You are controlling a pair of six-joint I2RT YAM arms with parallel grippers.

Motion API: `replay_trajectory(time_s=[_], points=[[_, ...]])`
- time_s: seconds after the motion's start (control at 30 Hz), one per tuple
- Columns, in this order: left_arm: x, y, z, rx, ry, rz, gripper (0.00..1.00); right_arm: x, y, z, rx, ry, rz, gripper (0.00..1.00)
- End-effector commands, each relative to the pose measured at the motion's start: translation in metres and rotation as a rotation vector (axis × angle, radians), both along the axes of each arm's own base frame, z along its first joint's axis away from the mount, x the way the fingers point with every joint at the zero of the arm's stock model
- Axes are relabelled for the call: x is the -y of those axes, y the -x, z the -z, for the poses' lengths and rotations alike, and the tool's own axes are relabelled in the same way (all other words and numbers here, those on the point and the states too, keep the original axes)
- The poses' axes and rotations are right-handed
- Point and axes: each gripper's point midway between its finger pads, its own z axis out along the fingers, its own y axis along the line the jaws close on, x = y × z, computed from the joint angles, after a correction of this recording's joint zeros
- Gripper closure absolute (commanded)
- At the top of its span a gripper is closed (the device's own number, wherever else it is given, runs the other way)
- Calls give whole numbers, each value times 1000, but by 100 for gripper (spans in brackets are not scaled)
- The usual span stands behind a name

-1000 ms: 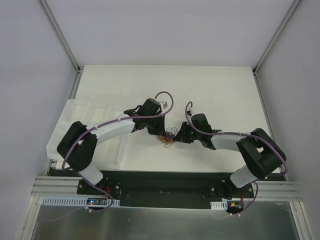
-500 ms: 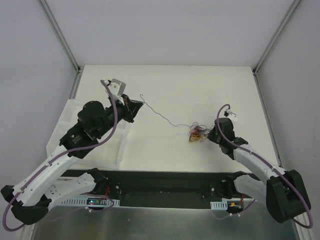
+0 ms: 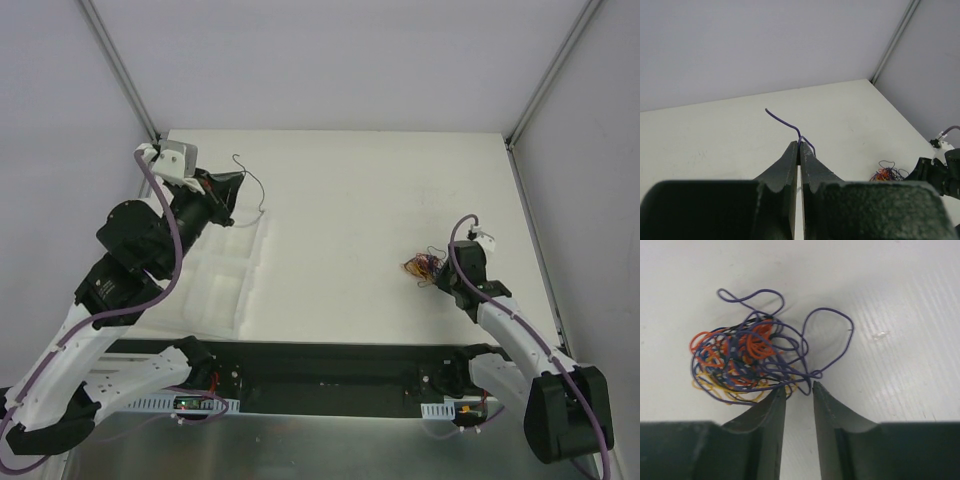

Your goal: Untangle the cables

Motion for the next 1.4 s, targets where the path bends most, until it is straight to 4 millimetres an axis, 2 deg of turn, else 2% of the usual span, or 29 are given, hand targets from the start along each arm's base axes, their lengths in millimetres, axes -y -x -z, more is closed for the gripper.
replay_trajectory(time_s=[0.0,0.1,0.57,0.67,0.83,1.03,1.13,1.27,1.37], points=[[10,-9,18,-77,-53,-2,100,-24,-14,-21,85,-35,-194,65],[2,-21,29,-111,-90,-84,100,-39,-16,-23,104,-78,-276,60],[-12,-46,24,-98,-171,-224,100,-44,-18,-23,123,-92,-308,59],[-18,-54,31,-117,-185,-269,100,-44,-17,-23,124,-92,-310,59],[-32,-71,71,-221,-151,-357,100,-44,-17,-24,133,-94,-311,58],[-58,-87,140,-398,-87,-466,100,-45,-17,-23,130,-97,-315,58],[-68,-87,155,-441,-64,-512,100,-45,-17,-23,129,-95,-314,58],[-80,-89,161,-451,-71,-587,100,-45,-18,-22,124,-96,-314,58],[-88,-92,184,-504,-72,-628,100,-46,-18,-22,120,-98,-318,58]])
